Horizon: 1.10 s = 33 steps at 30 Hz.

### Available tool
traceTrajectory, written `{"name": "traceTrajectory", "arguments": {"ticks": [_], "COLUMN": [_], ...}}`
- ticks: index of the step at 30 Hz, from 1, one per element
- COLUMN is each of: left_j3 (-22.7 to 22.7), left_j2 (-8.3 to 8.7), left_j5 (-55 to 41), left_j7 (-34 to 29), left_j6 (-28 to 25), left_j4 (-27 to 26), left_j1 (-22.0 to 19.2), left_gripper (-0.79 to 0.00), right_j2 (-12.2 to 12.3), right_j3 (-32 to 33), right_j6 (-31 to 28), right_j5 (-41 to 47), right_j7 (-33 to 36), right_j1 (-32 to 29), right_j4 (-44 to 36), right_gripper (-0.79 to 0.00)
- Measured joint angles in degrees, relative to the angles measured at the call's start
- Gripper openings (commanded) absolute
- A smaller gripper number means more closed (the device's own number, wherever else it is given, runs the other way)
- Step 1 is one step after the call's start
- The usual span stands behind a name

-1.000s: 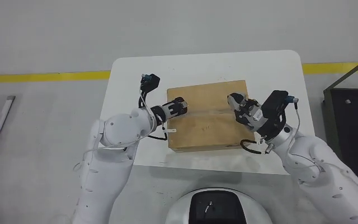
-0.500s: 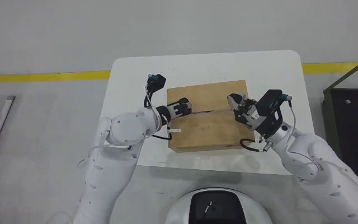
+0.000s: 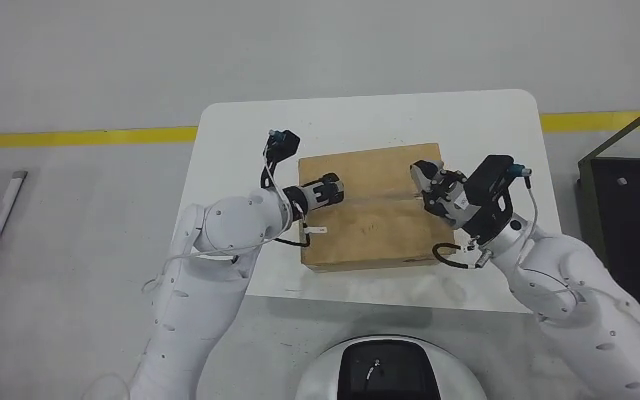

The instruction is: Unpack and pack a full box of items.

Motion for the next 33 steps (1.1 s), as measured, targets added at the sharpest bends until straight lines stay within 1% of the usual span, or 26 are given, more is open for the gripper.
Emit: {"name": "traceTrajectory", "arguments": {"ticks": [6,10,13,17,21,24,33], "left_j3": [-3.99,-5.70,-6.14,-6.04,-5.20,-4.33,-1.66], "left_j2": [0.42,0.88,1.12,1.29,1.31,1.27,1.13], "left_j5": [-0.56,-0.31,-0.28,-0.67,-0.87,-0.86,-0.95], "left_j7": [4.02,3.34,2.63,1.97,1.73,1.68,0.25], "left_j6": [2.22,2.26,1.98,2.05,1.82,1.70,1.28], "left_j4": [-1.43,-2.21,-3.12,-3.66,-2.83,-1.89,0.37], "left_j1": [1.60,2.78,3.50,4.12,4.18,3.91,2.47], "left_gripper": [-0.785,-0.785,-0.785,-0.785,-0.785,-0.785,-0.785], "right_j2": [-0.01,-0.05,-0.16,-0.38,-0.45,-0.41,-0.52], "right_j3": [0.95,1.15,1.13,0.69,0.61,1.33,2.16], "right_j6": [-1.39,-2.06,-0.92,0.26,-0.50,-1.33,-1.34], "right_j5": [-0.21,-0.08,0.09,0.01,-0.82,-0.80,-0.60], "right_j7": [-0.43,0.17,1.27,1.60,1.11,0.48,0.59], "right_j1": [-0.48,-0.61,-0.27,0.15,-0.09,-0.83,-1.73], "right_j4": [-0.14,0.38,0.97,0.98,0.90,0.74,0.72], "right_gripper": [-0.785,-0.785,-0.785,-0.785,-0.785,-0.785,-0.785]}}
